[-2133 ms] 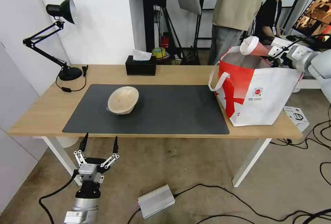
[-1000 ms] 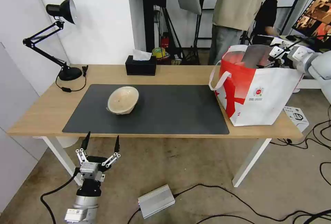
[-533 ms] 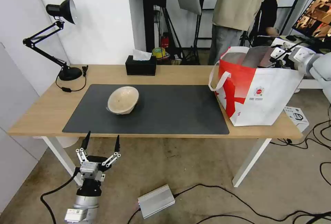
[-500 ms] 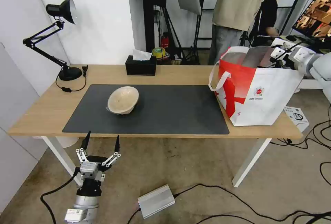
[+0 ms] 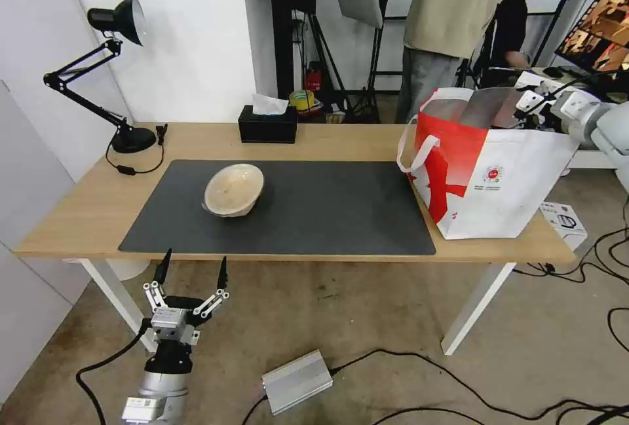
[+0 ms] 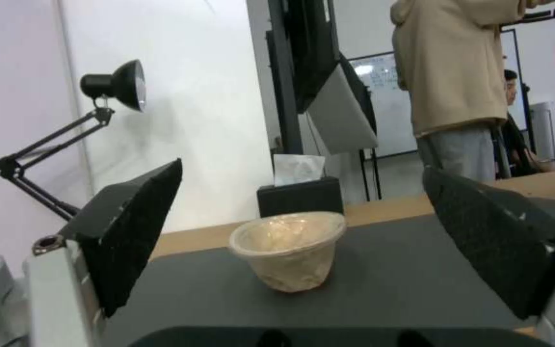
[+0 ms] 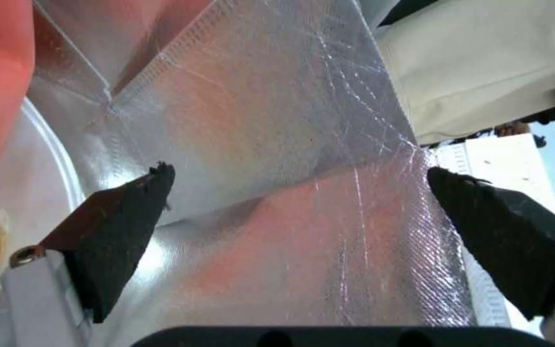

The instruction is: Pick up the trash from the table and place it into the takeout bag.

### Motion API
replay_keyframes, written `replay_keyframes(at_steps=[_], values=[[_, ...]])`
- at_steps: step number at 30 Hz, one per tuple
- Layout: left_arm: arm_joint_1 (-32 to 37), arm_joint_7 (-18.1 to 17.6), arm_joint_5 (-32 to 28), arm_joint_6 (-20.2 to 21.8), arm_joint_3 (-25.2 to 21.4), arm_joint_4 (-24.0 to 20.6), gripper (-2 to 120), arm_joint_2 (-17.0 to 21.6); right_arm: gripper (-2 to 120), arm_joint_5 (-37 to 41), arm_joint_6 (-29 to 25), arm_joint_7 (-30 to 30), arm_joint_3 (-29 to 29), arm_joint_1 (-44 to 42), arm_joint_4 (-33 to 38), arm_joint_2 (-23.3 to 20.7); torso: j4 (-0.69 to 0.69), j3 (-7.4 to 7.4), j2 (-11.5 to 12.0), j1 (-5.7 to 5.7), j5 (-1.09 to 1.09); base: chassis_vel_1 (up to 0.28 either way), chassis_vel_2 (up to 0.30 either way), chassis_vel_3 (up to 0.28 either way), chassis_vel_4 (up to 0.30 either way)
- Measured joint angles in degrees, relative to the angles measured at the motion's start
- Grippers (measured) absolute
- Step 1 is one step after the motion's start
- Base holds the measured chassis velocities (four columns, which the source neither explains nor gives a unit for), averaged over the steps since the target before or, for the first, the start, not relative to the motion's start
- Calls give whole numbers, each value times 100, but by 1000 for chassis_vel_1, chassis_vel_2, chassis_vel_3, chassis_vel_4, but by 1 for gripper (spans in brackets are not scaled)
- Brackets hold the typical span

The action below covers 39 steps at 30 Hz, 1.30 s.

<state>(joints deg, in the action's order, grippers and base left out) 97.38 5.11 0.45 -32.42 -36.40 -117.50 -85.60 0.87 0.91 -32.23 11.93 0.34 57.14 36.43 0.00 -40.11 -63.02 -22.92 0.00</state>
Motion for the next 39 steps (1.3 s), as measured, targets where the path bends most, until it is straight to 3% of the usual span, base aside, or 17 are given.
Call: replay_keyframes(at_steps=[9,22,39], values=[[8,1,3,0,-5,-20,100,-4,100,274,105,81,-6,-7,310,-130,0,0,0,0,0,0,0,0,0],[4,0,14,0,0,-35,100,17,100,1220,555,404,-41,-9,1409,-580,0,0,-1,0,-1,0,0,0,0],[105,-1,50,0,1,-137,100,72,100,1949,795,676,-566,-391,2663,-1234,0,0,-1,0,0,0,0,0,0]])
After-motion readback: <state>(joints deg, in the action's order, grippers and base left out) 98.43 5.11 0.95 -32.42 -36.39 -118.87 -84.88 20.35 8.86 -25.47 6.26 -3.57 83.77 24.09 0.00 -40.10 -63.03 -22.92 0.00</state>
